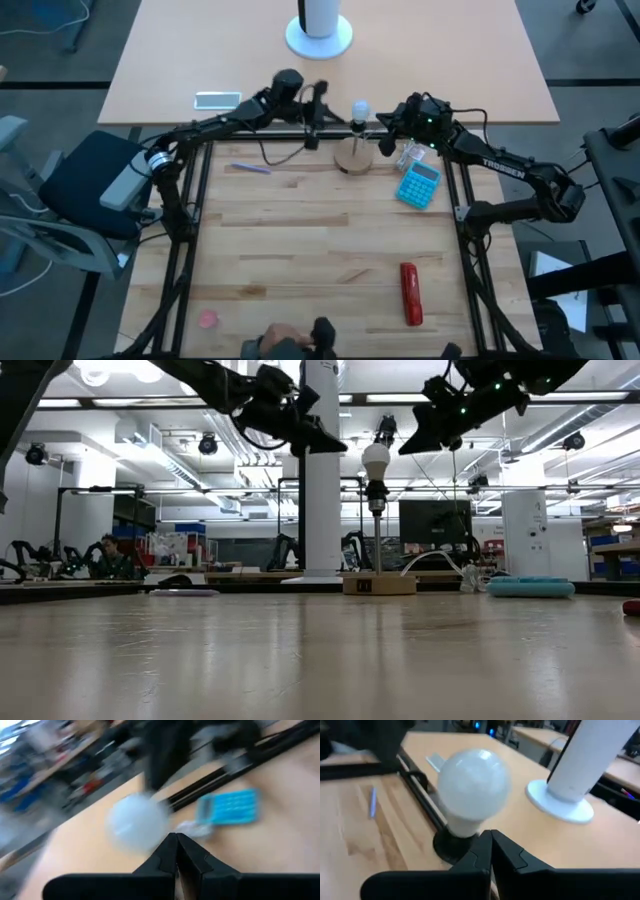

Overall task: Screw lightbulb
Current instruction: Remove the lightbulb from the lamp

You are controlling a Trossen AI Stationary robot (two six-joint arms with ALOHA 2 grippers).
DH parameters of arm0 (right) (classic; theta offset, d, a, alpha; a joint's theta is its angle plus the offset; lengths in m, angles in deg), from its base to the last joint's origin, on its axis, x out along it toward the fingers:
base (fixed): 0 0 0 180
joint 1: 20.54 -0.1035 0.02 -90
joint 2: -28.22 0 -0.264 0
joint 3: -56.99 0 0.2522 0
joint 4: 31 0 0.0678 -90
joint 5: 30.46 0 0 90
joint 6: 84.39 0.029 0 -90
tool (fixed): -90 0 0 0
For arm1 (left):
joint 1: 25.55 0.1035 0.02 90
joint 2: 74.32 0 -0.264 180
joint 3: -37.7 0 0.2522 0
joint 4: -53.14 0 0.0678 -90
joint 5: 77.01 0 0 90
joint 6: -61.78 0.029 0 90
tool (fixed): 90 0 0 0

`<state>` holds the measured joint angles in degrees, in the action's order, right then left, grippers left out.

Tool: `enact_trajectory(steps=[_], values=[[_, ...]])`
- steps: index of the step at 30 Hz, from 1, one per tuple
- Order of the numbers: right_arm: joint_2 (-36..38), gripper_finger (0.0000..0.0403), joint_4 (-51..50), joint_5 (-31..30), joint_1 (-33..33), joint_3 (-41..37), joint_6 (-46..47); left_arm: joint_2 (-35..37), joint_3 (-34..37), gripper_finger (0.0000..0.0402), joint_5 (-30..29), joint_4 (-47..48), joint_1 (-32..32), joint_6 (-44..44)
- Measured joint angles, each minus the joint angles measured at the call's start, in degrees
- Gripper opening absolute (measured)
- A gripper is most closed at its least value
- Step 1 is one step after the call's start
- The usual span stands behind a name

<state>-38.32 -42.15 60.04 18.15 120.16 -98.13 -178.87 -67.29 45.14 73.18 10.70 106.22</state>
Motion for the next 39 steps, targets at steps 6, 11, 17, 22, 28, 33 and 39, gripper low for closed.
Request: enact_trajectory(steps=[6,11,17,22,28,33,39], values=[[0.7,0.0000,0.5,4.8,0.0,0.0,0.6,0.1,0.0,0.0000,-10.2,-7.2,1.3,-0.9],[-1.2,0.0000,4.0,7.1,-0.2,0.0,1.3,-3.2,-0.1,0.0000,-10.1,-15.2,1.5,-3.2],[-3.8,0.0000,6.8,7.5,-0.3,0.0,1.4,-5.6,0.0,0.0000,-10.0,-18.0,1.0,-4.1],[-4.1,0.0000,7.4,7.5,-0.3,0.0,1.4,-6.3,0.0,0.0000,-6.4,-18.3,0.8,-4.9],[-4.1,0.0000,7.1,7.2,-0.3,-0.1,1.5,-6.3,0.0,0.0000,-2.0,-18.3,0.5,-6.5],[-4.0,0.0000,7.6,2.3,-0.1,-0.1,1.5,-6.2,0.0,0.0000,7.7,-16.5,0.2,-9.4],[-3.5,0.0000,4.1,-1.6,0.7,0.0,1.2,-5.1,0.0,0.0000,5.6,-12.5,-0.1,-9.4]])
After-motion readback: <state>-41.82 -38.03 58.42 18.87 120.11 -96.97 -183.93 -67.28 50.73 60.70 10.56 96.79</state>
